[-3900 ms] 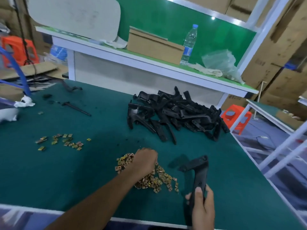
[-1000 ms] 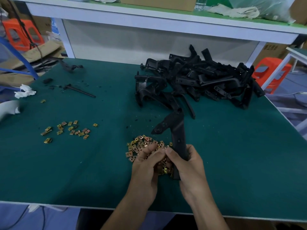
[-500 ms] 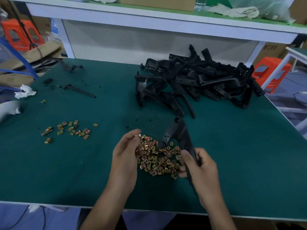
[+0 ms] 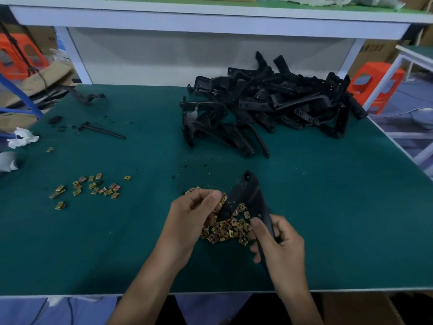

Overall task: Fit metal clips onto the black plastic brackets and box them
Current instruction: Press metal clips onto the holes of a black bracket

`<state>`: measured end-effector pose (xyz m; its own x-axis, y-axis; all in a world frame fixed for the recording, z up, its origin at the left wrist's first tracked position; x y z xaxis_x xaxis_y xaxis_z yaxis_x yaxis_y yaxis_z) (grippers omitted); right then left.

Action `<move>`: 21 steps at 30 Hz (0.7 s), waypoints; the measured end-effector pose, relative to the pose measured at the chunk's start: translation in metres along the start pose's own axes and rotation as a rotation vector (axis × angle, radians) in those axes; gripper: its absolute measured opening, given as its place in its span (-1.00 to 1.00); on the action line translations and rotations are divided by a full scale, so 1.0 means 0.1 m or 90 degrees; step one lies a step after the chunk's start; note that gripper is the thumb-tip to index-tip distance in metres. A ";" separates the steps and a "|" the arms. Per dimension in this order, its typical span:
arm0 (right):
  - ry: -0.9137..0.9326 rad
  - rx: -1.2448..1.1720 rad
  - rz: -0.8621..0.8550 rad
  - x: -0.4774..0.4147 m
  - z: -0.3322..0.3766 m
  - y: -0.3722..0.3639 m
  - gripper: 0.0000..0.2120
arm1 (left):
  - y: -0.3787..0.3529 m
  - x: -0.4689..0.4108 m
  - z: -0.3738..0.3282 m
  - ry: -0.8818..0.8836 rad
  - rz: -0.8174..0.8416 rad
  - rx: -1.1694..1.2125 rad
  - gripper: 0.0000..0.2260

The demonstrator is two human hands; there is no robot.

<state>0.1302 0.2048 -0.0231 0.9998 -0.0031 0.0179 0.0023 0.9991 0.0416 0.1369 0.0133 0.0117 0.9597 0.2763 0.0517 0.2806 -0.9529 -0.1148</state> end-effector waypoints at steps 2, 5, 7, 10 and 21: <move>-0.002 0.008 0.006 0.00 -0.02 0.00 -0.81 | 0.01 -0.02 0.02 0.004 0.001 -0.002 -0.84; -0.002 0.012 0.008 -0.01 -0.05 0.00 -0.78 | 0.00 -0.02 0.04 0.000 0.014 -0.011 -0.73; -0.004 0.016 0.007 -0.01 -0.06 0.00 -0.76 | -0.01 -0.02 0.04 -0.006 0.028 -0.027 -0.69; -0.003 0.030 0.005 0.00 -0.06 0.00 -0.74 | 0.01 -0.03 0.02 -0.005 0.048 -0.065 -0.67; 0.002 0.042 0.002 0.02 -0.01 0.01 -0.79 | -0.02 -0.05 -0.09 -0.010 0.125 -0.218 -0.70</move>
<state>0.1326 0.2060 -0.0242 0.9999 0.0001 0.0156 -0.0018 0.9942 0.1079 0.1317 0.0129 0.0208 0.9954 0.0834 0.0462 0.0715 -0.9735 0.2171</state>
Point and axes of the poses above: each hand's wrist, its own x-axis away from the middle knuckle, its own y-axis out of the back of the hand, z = x × y, the point moved 3 cm from there along -x, towards the middle knuckle, and after that the axes turned 3 degrees about -y, right-handed, at the moved point
